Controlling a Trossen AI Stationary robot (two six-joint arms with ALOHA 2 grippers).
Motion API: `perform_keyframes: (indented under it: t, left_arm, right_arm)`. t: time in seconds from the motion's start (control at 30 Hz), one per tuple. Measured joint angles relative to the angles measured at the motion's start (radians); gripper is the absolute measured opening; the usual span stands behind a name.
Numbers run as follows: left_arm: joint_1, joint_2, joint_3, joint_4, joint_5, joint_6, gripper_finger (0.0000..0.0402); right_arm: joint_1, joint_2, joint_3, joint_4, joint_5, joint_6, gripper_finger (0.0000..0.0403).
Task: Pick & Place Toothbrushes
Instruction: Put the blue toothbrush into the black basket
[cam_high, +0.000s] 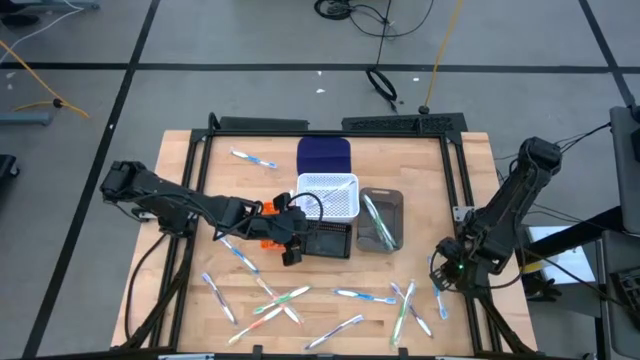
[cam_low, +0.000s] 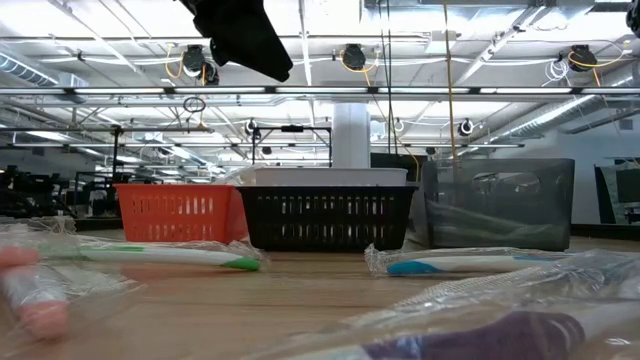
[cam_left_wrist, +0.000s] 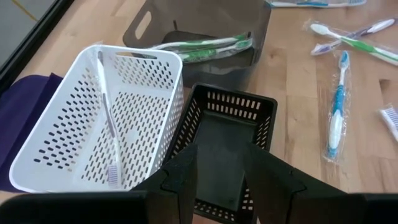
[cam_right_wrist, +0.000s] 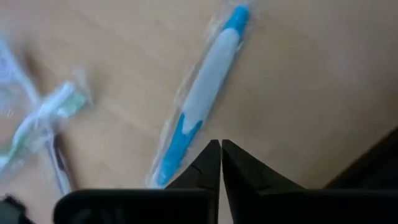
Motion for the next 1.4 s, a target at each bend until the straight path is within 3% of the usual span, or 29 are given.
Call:
perform_keyframes:
  t: [0.13, 0.47, 0.63, 0.93, 1.4]
  left_arm:
    - [0.0, 0.0, 0.0, 0.002, 0.0, 0.005, 0.0127]
    - [0.0, 0.0, 0.0, 0.003, 0.0, 0.004, 0.0127]
    - [0.0, 0.0, 0.0, 0.003, 0.0, 0.001, 0.0127]
    - [0.0, 0.0, 0.0, 0.003, 0.0, 0.0, 0.0127]
    - [0.0, 0.0, 0.0, 0.003, 0.0, -0.001, 0.0127]
  right_arm:
    - [-0.012, 0.0, -0.014, 0.028, -0.026, 0.005, 0.0045]
    - [-0.013, -0.002, -0.014, 0.058, -0.024, -0.006, 0.0181]
    - [-0.013, 0.0, -0.014, 0.075, -0.019, 0.027, 0.0221]
    - [-0.016, 0.053, -0.014, 0.177, 0.053, 0.03, 0.0229]
    - [-0.046, 0.135, -0.012, 0.221, 0.051, 0.013, 0.0205]
